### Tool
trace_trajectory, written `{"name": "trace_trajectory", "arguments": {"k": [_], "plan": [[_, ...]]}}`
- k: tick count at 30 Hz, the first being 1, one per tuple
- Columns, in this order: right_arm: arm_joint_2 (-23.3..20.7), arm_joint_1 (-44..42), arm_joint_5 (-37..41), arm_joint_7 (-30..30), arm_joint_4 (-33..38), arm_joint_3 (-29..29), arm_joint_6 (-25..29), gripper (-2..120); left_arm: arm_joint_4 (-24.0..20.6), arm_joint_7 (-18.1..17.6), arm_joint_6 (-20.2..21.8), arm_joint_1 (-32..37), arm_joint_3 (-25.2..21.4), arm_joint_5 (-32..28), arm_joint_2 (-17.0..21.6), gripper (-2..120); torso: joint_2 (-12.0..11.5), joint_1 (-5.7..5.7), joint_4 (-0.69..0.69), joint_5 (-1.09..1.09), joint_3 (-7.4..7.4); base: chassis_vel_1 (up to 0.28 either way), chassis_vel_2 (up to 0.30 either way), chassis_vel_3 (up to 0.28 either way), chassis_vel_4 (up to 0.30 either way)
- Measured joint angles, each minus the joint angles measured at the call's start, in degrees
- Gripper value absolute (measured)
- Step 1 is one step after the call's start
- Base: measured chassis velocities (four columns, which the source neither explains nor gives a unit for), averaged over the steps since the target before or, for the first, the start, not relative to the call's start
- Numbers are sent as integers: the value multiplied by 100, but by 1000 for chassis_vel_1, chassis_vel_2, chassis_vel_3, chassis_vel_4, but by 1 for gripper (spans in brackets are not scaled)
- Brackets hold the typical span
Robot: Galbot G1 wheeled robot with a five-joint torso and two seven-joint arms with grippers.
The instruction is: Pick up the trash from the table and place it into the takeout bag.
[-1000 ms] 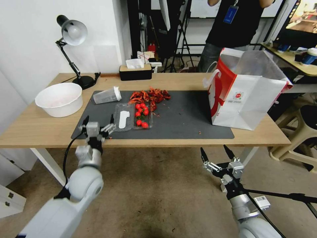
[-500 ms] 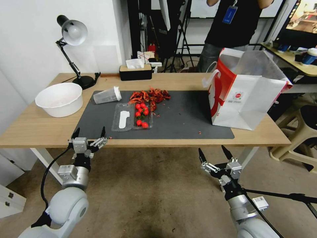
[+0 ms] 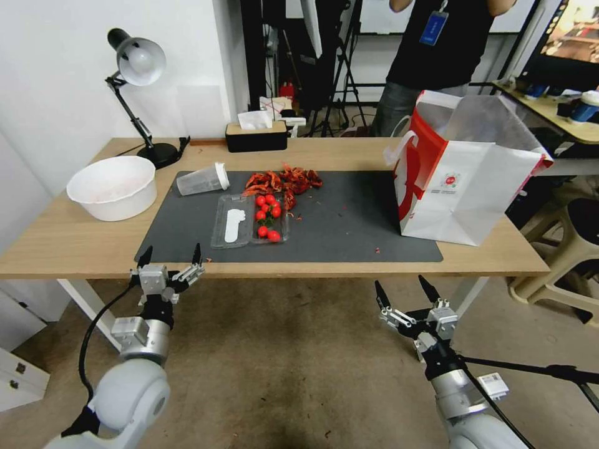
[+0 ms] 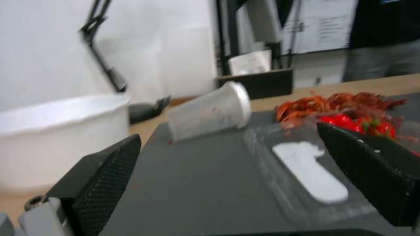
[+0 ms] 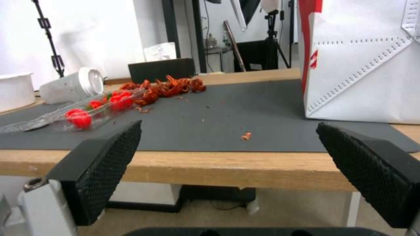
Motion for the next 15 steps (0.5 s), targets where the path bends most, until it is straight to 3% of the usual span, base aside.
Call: {"name": "trace_trajectory", "arguments": {"k": [5,6,12,15], "plan": [[-6,-2,3,-1,7,13,0,100,769,853,-171,-862,288,-469,622,100,0,0,-1,-1,1,0,0,0,0],[-6,-2,3,-1,7,13,0,100,769,853,-171,-862,288,-469,622,100,0,0,-1,-1,1,0,0,0,0],[-11,-43,11,-2,11,91,8,100,1777,1756,-215,-2205,685,-1084,1220,100,-1,1,-1,0,1,0,0,0,0],[-11,-47,13,-2,11,99,10,100,1847,1837,-215,-2300,714,-1129,1256,100,-1,1,-1,0,1,0,0,0,0]]}}
